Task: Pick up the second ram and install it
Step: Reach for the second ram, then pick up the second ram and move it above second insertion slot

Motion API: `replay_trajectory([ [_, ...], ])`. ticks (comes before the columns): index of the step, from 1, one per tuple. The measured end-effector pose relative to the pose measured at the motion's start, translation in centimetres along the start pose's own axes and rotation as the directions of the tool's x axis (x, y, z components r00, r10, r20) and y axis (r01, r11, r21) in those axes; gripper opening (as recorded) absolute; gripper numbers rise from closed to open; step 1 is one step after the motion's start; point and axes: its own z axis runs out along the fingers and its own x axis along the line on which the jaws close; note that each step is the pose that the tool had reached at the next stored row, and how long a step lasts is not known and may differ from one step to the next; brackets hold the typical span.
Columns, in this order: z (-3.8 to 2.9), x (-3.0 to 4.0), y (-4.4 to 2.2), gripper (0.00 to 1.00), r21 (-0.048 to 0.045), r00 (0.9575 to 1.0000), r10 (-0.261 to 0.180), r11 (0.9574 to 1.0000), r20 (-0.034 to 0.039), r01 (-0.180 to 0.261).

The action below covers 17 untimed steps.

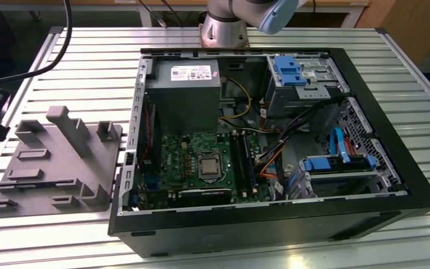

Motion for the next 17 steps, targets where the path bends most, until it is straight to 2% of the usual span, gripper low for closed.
replay_trajectory([
  [17,0.05,0.00,0.00,0.11,-0.0003,1.0000,-0.009,1.0000,-0.0003,0.009],
])
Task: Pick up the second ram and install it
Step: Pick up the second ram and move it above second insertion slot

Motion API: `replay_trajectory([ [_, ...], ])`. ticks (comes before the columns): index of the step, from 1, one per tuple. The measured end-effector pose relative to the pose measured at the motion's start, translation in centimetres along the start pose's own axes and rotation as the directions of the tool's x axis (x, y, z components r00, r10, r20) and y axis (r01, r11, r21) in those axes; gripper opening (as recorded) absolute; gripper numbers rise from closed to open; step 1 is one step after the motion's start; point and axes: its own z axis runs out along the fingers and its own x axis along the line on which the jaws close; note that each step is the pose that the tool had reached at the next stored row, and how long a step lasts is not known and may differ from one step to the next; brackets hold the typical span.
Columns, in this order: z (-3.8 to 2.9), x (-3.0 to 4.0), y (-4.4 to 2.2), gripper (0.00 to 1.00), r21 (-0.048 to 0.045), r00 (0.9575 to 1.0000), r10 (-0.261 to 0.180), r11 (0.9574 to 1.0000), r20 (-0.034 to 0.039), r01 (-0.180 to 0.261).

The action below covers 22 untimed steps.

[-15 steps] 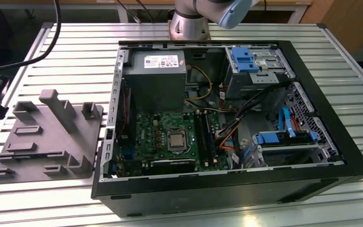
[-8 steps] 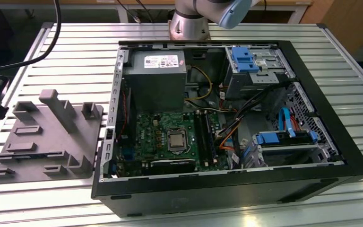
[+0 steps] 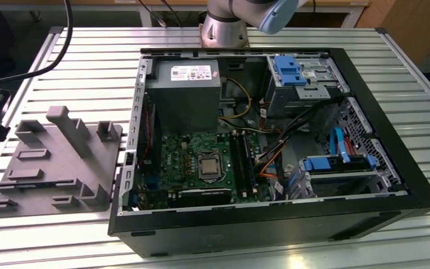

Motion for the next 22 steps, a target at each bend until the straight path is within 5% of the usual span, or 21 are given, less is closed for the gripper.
replay_trajectory([
  [12,0.00,0.00,0.00,0.11,-0.0014,0.9983,-0.059,0.9983,-0.0025,0.059],
  [22,-0.01,0.03,-0.01,0.11,-0.0033,0.9910,-0.134,0.9910,-0.0056,0.134],
])
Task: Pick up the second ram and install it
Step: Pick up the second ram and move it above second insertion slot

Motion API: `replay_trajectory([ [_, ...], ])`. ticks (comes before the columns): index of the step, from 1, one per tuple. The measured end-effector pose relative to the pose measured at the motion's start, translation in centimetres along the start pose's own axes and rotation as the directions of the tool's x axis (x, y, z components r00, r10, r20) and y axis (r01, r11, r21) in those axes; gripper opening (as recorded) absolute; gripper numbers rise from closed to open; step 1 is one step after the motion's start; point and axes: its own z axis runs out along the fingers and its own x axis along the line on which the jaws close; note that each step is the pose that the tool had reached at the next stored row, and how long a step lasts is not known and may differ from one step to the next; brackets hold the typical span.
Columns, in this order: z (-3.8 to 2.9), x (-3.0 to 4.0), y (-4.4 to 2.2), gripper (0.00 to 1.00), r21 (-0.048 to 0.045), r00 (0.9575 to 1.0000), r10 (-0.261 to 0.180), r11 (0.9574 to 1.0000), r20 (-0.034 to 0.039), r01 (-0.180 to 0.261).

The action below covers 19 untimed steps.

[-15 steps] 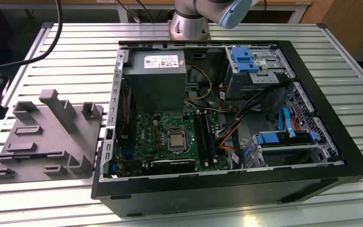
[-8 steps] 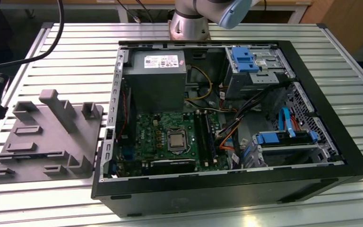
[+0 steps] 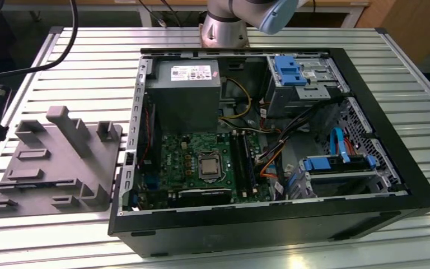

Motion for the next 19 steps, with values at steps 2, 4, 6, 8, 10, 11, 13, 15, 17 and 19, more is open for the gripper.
replay_trajectory([
  [2,0.00,0.00,0.00,0.11,-0.0004,0.9999,-0.016,0.9999,-0.0007,0.016],
  [4,0.01,0.02,0.00,0.11,-0.0007,0.9995,-0.032,0.9995,-0.0013,0.032],
  [6,0.01,0.04,0.00,0.11,-0.0011,0.9988,-0.049,0.9988,-0.0020,0.049],
  [8,0.00,0.06,0.00,0.11,-0.0015,0.9976,-0.069,0.9976,-0.0029,0.069],
  [10,0.00,0.08,0.01,0.11,-0.0021,0.9960,-0.089,0.9960,-0.0037,0.089],
  [11,0.00,0.09,0.00,0.11,-0.0023,0.9951,-0.099,0.9951,-0.0041,0.099],
  [13,0.00,0.14,0.01,0.11,-0.0026,0.9932,-0.116,0.9932,-0.0049,0.116],
  [15,0.00,0.17,0.01,0.11,-0.0031,0.9911,-0.133,0.9911,-0.0055,0.133],
  [17,0.00,0.21,0.01,0.11,-0.0034,0.9888,-0.149,0.9888,-0.0062,0.149],
  [19,0.00,0.23,0.01,0.11,-0.0038,0.9864,-0.164,0.9865,-0.0068,0.164],
])
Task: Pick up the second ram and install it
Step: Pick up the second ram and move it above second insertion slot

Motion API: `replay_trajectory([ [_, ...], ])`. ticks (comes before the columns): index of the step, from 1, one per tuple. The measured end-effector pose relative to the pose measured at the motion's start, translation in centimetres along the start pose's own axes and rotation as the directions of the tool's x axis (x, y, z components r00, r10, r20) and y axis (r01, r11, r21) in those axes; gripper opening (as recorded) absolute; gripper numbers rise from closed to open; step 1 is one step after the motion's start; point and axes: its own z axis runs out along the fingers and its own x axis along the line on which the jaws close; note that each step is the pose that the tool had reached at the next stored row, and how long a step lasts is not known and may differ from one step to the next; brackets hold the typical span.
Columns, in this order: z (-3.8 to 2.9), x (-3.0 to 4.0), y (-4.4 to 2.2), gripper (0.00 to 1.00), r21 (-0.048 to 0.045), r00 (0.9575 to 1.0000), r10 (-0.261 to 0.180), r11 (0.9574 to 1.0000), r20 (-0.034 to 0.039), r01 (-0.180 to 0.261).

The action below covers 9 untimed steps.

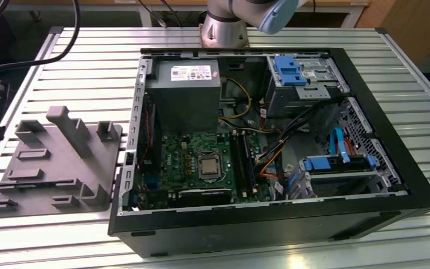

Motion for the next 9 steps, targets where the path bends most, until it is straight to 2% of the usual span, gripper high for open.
replay_trajectory([
  [9,0.00,0.04,0.01,0.11,-0.0016,0.9978,-0.066,0.9978,-0.0028,0.066],
])
